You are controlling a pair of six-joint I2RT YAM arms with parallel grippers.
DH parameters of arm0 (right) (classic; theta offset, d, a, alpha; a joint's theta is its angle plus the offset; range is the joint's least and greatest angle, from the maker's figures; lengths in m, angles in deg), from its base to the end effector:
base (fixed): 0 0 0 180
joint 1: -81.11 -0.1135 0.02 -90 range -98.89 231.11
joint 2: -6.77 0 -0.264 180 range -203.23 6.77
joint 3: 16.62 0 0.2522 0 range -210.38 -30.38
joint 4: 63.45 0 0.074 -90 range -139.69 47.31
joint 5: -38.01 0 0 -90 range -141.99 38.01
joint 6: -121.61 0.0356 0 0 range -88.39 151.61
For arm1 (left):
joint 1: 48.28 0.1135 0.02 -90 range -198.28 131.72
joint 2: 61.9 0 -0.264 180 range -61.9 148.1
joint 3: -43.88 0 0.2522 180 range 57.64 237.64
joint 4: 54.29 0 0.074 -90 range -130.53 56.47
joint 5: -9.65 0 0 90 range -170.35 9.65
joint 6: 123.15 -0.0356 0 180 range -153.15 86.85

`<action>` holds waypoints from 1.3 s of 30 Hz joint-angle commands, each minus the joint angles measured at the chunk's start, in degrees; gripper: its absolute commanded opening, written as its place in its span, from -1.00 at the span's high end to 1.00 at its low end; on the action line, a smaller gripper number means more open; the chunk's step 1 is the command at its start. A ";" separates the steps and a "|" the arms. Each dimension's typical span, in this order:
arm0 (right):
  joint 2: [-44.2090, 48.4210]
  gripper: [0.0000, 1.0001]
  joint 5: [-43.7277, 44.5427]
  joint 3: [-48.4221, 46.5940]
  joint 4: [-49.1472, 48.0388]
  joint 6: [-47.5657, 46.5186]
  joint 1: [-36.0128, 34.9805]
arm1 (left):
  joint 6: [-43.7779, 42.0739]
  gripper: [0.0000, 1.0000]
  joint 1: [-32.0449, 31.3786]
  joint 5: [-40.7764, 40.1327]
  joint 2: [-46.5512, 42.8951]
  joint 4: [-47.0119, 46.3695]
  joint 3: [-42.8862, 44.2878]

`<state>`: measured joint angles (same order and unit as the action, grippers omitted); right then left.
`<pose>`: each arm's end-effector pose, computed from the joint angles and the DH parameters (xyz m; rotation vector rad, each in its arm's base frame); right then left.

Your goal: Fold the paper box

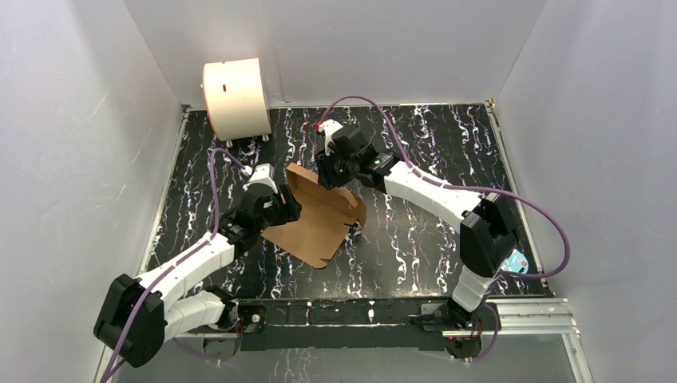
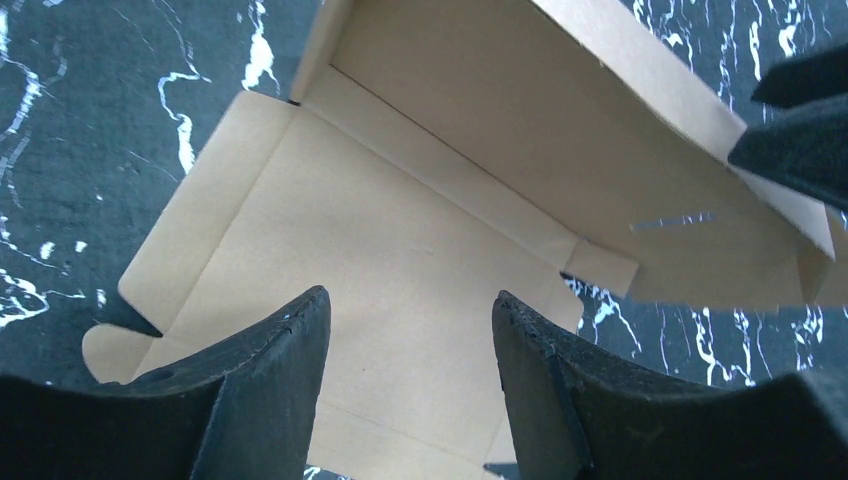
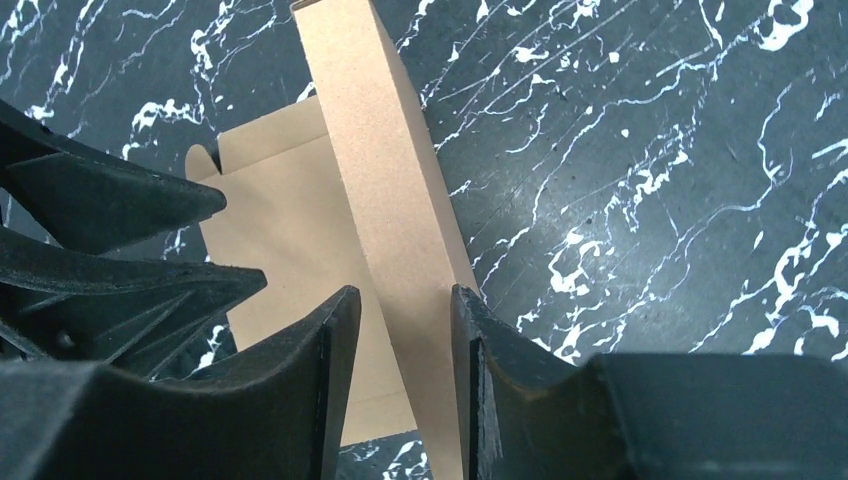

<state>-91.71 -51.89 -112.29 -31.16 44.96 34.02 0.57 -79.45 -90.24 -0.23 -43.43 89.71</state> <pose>0.2727 0.2933 0.2992 -0.6509 2.1499 0.5856 0.2041 -0.1163 0.2280 -0.1563 2.0657 -0.5330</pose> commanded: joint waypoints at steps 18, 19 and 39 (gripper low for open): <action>35.40 -0.28 -3.00 41.56 -29.24 -6.78 9.67 | -4.51 -0.26 -6.77 14.39 12.01 -23.59 -4.65; 36.12 -0.29 -3.46 44.18 -31.51 -6.25 9.66 | -5.28 -0.27 -7.50 13.56 12.90 -24.47 -4.41; 32.39 -0.02 1.84 64.42 -64.47 -4.12 8.67 | -13.23 -0.40 -17.73 -0.71 24.14 -42.34 -4.47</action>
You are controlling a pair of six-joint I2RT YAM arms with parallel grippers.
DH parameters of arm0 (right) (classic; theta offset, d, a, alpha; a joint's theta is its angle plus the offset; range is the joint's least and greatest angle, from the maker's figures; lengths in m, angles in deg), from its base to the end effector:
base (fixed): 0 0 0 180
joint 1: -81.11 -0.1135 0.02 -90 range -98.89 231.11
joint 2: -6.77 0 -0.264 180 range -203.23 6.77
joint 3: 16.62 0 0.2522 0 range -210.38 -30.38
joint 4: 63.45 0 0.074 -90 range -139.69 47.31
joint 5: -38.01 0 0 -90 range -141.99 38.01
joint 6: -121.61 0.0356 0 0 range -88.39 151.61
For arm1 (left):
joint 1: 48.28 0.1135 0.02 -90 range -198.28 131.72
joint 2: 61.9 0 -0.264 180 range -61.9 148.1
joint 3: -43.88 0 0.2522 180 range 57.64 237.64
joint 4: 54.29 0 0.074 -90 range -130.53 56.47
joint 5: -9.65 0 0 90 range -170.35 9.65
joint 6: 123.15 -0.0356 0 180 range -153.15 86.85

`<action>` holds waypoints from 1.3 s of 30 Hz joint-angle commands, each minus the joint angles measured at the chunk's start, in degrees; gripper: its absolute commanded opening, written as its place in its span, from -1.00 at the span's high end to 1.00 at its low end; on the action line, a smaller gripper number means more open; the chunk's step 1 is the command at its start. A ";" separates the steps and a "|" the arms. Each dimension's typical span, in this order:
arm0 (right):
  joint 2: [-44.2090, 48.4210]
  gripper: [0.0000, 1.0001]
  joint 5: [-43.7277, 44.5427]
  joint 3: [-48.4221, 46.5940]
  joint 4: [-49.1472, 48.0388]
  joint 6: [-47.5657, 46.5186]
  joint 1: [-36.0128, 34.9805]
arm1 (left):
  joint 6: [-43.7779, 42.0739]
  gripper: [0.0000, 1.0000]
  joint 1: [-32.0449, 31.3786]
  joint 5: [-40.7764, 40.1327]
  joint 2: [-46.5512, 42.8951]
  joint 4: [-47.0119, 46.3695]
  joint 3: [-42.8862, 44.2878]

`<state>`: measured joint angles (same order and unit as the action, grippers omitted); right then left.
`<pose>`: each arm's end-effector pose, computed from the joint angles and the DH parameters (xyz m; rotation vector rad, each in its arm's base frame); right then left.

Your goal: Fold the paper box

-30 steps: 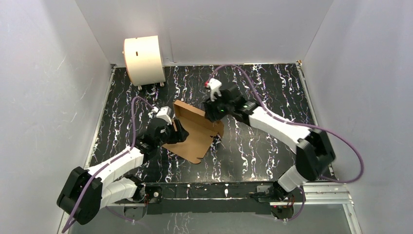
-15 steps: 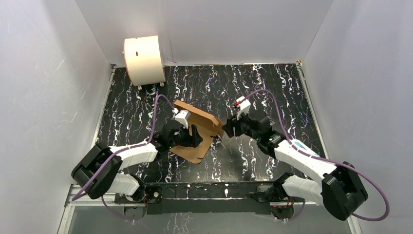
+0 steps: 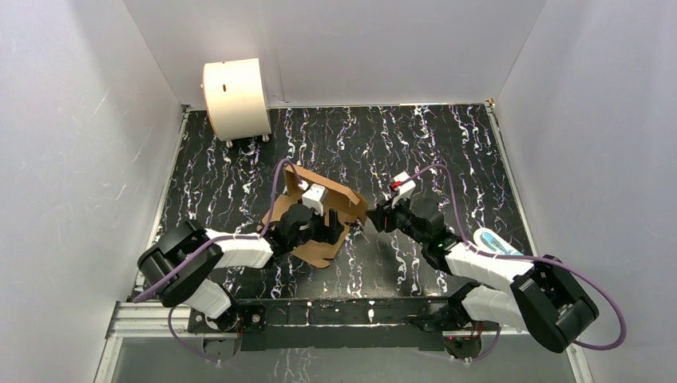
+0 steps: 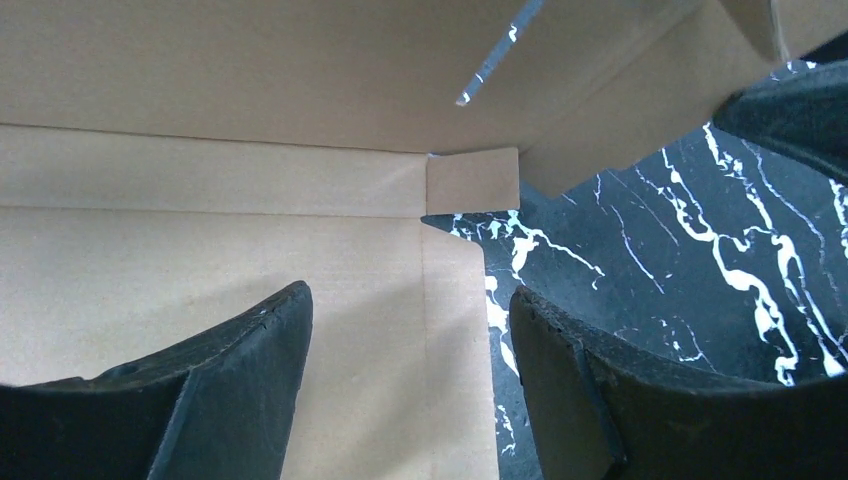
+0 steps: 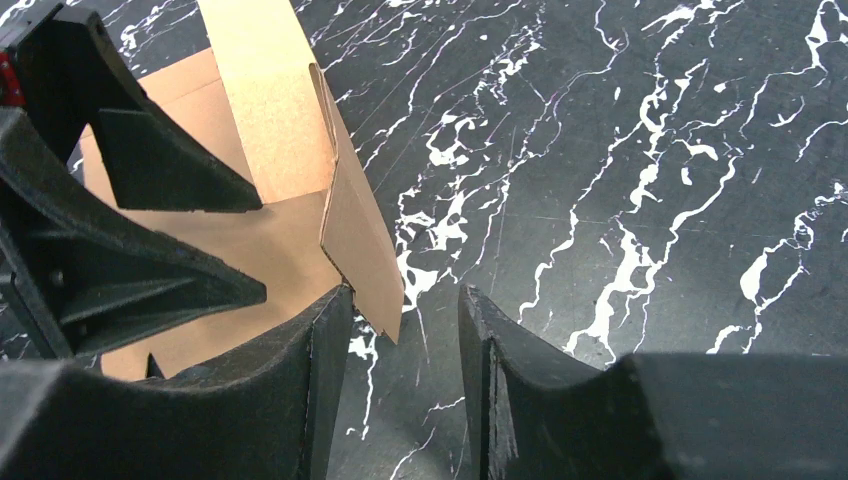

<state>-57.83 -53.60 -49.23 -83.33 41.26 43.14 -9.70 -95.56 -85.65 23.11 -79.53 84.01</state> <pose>0.1790 0.1409 0.1954 -0.4665 1.7644 0.6189 0.1916 -0.2026 0.1618 0.3460 1.9528 -0.7339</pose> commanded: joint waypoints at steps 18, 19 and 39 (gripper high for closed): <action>-14.08 0.26 3.16 0.10 -25.22 -4.11 -1.45 | -11.05 -0.43 -5.36 -11.51 8.93 -12.23 4.19; -14.14 0.29 2.90 0.12 -25.19 -4.45 -1.46 | -11.68 -0.45 -5.58 -12.03 9.21 -12.24 4.55; -15.59 0.92 -2.42 -1.08 -23.66 -9.56 -1.48 | -16.91 -0.44 -8.17 -21.68 19.88 -17.65 10.90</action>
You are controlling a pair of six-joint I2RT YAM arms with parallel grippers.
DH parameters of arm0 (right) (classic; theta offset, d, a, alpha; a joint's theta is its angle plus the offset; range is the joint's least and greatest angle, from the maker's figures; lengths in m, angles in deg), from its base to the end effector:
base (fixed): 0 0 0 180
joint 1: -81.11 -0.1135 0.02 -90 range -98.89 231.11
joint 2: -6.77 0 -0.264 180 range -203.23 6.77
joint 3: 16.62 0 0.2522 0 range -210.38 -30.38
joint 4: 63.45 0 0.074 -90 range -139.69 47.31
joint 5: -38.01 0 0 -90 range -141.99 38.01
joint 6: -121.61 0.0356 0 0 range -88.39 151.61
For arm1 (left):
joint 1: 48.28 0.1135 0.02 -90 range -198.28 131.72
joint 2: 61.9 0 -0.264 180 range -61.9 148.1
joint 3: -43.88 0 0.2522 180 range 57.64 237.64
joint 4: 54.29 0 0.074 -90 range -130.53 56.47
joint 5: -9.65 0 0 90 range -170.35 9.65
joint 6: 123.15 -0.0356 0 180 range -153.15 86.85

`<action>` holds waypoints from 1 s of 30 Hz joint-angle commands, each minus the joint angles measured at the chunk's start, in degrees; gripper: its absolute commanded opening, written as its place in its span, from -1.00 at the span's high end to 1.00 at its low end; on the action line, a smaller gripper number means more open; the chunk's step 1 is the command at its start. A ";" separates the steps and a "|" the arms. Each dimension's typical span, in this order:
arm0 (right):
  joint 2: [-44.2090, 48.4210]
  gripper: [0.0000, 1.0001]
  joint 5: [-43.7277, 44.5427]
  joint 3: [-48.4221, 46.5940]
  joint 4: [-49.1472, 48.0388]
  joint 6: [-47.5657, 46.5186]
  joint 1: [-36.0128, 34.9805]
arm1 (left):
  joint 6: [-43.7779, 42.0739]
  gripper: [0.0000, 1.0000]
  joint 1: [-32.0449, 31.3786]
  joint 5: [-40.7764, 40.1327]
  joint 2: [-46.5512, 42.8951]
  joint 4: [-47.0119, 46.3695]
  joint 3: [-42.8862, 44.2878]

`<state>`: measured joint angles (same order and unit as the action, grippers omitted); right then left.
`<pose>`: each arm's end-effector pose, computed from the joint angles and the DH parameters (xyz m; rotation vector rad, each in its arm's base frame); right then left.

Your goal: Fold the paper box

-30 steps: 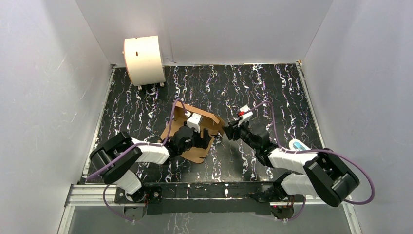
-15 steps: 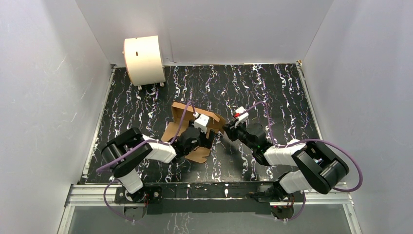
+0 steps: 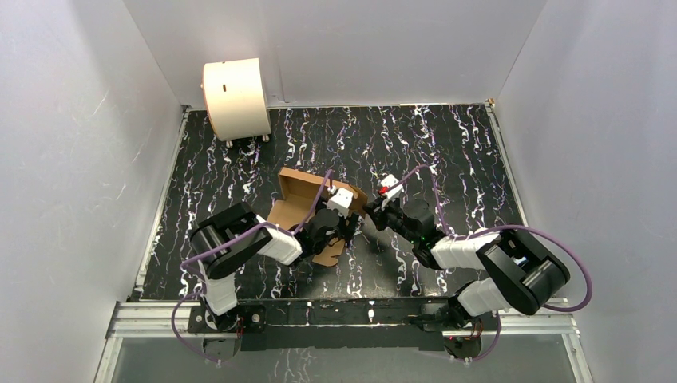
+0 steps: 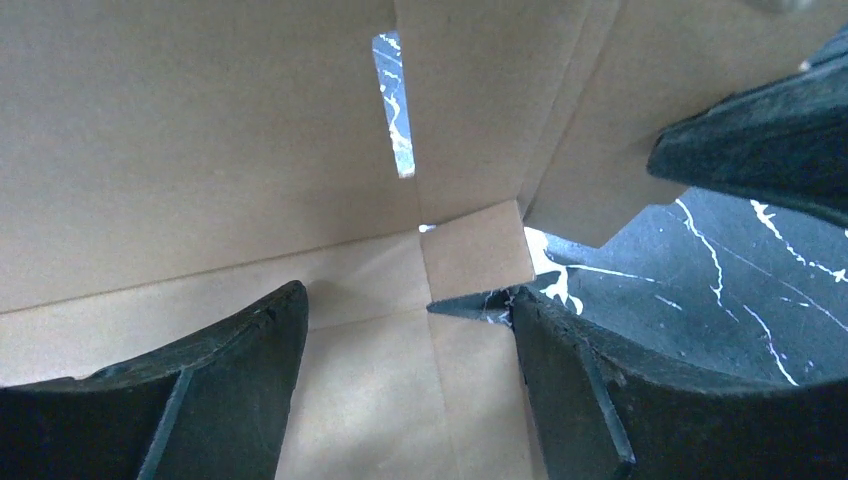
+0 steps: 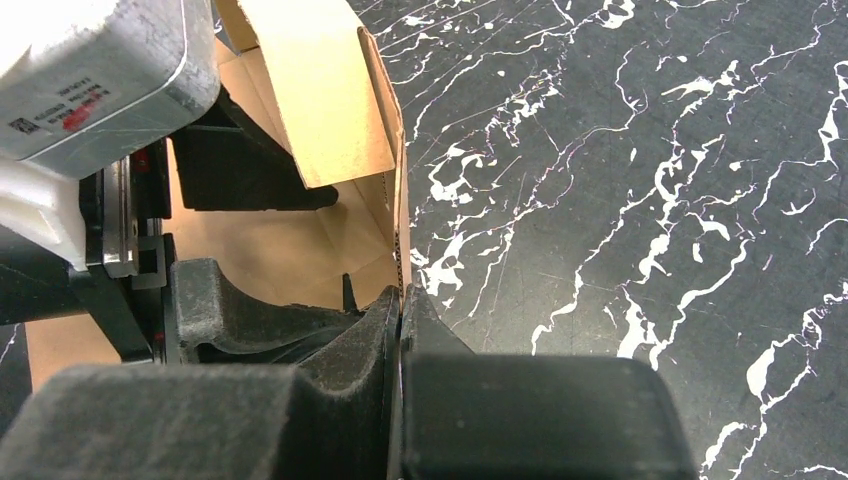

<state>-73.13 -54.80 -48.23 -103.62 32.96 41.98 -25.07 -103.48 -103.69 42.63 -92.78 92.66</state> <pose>0.1928 0.1591 0.1697 -0.6000 1.6388 0.5638 0.1999 -0.2630 0.1289 0.4798 1.8018 -0.3880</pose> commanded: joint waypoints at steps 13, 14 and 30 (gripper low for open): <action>-0.30 0.94 -0.90 -2.00 -2.07 -3.15 -0.29 | 3.10 -0.05 -0.23 -11.65 -0.62 -7.06 0.23; -0.20 0.93 -1.07 -1.94 -2.06 -3.11 -0.32 | 3.55 -0.03 -0.18 -11.65 -0.75 -7.04 -0.04; 1.00 0.63 -10.00 -2.20 -2.12 1.75 -0.20 | 16.70 0.18 2.59 -9.07 -1.09 -6.88 -6.26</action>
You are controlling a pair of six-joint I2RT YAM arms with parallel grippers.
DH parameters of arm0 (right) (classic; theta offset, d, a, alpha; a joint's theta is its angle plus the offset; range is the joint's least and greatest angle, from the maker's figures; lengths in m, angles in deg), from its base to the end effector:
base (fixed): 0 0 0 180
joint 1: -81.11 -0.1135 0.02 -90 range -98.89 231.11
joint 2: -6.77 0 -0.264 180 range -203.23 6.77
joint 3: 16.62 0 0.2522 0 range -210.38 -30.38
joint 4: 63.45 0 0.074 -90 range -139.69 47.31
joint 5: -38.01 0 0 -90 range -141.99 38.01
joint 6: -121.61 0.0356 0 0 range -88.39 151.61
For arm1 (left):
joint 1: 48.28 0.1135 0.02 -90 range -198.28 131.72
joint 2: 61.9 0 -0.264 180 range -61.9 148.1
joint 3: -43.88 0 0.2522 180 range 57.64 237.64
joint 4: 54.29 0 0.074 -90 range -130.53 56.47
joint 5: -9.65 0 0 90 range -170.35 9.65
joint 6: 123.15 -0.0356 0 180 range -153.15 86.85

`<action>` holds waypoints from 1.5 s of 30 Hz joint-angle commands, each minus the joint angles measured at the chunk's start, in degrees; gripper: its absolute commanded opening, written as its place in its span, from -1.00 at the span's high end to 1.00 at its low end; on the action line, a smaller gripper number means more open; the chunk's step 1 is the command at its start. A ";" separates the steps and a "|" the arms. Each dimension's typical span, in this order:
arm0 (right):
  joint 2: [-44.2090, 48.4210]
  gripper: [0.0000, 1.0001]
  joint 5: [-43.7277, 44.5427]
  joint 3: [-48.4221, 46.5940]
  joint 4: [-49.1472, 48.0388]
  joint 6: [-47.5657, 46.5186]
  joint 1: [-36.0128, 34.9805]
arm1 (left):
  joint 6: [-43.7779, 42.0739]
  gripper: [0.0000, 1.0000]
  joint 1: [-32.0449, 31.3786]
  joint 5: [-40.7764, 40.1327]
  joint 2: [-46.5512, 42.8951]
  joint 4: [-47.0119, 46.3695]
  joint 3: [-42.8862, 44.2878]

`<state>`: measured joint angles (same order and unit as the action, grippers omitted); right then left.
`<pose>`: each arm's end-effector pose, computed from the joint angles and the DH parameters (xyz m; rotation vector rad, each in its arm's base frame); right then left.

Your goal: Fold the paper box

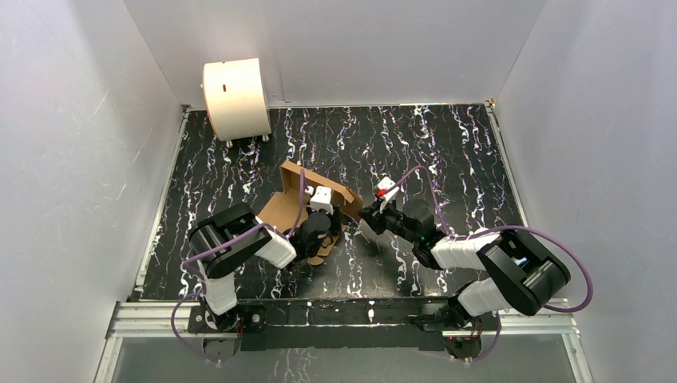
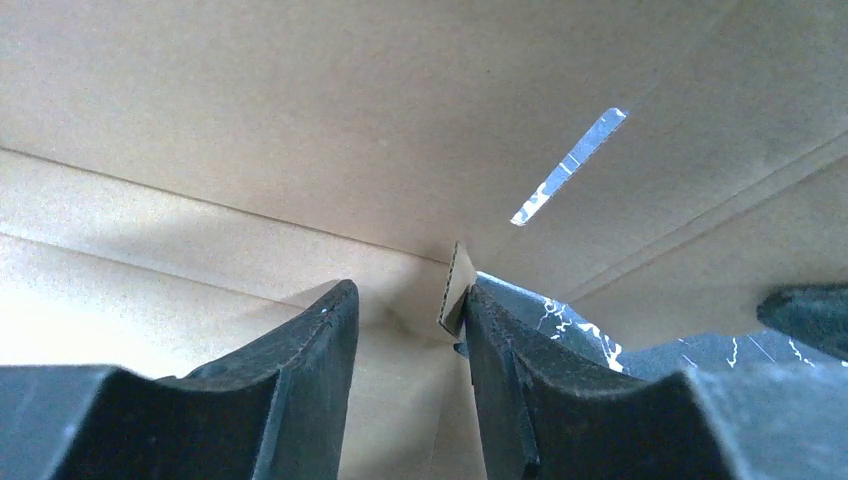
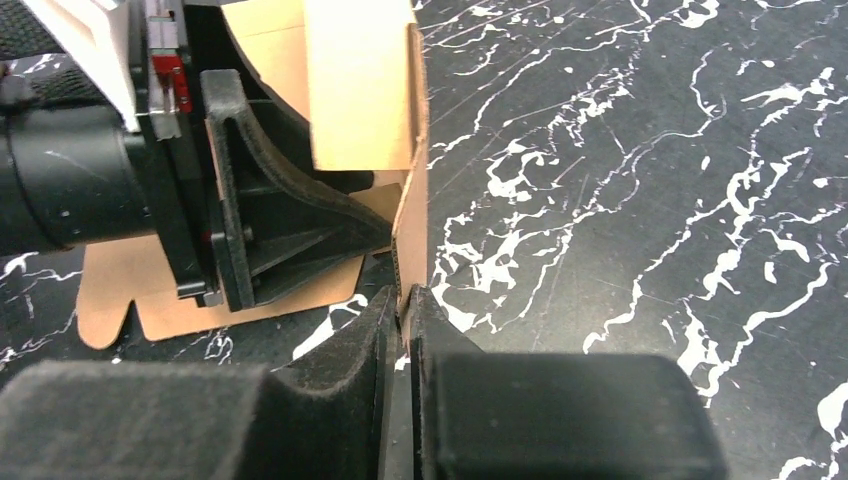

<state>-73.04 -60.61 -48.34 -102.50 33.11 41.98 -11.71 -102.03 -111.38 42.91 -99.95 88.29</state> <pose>0.1902 0.1617 0.1685 -0.6777 1.6365 0.6487 0.2000 -0.2417 0.1229 0.1288 1.8080 -0.4438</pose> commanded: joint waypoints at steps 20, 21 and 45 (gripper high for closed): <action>3.25 0.35 -1.06 -8.54 12.49 -0.50 7.61 | 7.66 0.21 3.48 3.20 -1.80 0.34 -4.61; 1.77 0.34 -3.44 -9.15 11.69 -0.69 7.56 | 7.78 0.21 3.44 3.17 -1.81 0.30 -4.76; -10.55 0.06 -21.14 -12.15 -1.10 6.73 5.30 | 7.49 0.20 3.47 5.01 -1.16 0.28 -4.45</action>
<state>-83.64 -80.00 -59.55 -98.85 39.19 47.64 -4.59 -98.95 -106.66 41.86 -103.64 84.88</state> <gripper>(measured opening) 0.442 0.399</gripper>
